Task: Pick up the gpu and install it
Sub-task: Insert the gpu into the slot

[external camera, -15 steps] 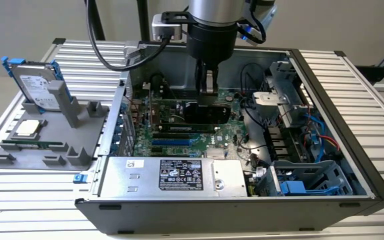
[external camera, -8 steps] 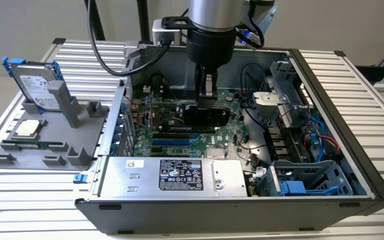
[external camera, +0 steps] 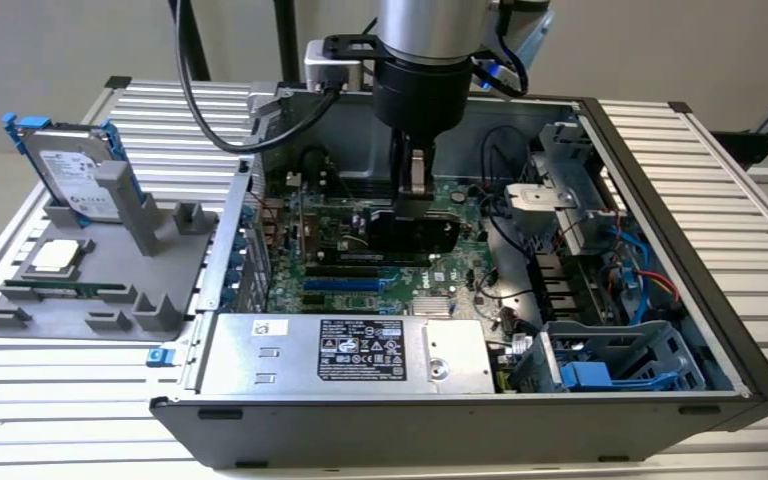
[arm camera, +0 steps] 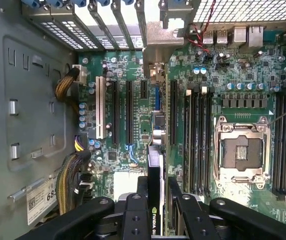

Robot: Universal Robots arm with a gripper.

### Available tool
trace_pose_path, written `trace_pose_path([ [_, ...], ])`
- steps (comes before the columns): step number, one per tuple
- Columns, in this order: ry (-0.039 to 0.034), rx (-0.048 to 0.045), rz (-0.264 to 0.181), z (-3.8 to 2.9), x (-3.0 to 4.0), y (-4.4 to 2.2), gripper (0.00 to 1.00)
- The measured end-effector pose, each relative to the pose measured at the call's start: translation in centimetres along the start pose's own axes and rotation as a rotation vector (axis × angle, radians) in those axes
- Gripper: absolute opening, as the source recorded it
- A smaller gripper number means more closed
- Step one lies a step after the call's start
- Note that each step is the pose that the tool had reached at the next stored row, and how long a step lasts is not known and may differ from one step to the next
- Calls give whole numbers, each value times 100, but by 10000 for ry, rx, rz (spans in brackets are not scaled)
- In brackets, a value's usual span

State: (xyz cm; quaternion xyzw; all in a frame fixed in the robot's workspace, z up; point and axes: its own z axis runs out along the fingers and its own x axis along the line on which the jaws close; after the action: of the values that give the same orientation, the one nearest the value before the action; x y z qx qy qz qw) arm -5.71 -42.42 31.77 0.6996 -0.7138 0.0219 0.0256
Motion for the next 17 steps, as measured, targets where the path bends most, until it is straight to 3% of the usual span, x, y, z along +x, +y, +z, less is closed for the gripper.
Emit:
trace_pose_path([
  [6,4,-1,0,34,-2,0,0],
  [17,17,0,1,187,-12,3,0],
])
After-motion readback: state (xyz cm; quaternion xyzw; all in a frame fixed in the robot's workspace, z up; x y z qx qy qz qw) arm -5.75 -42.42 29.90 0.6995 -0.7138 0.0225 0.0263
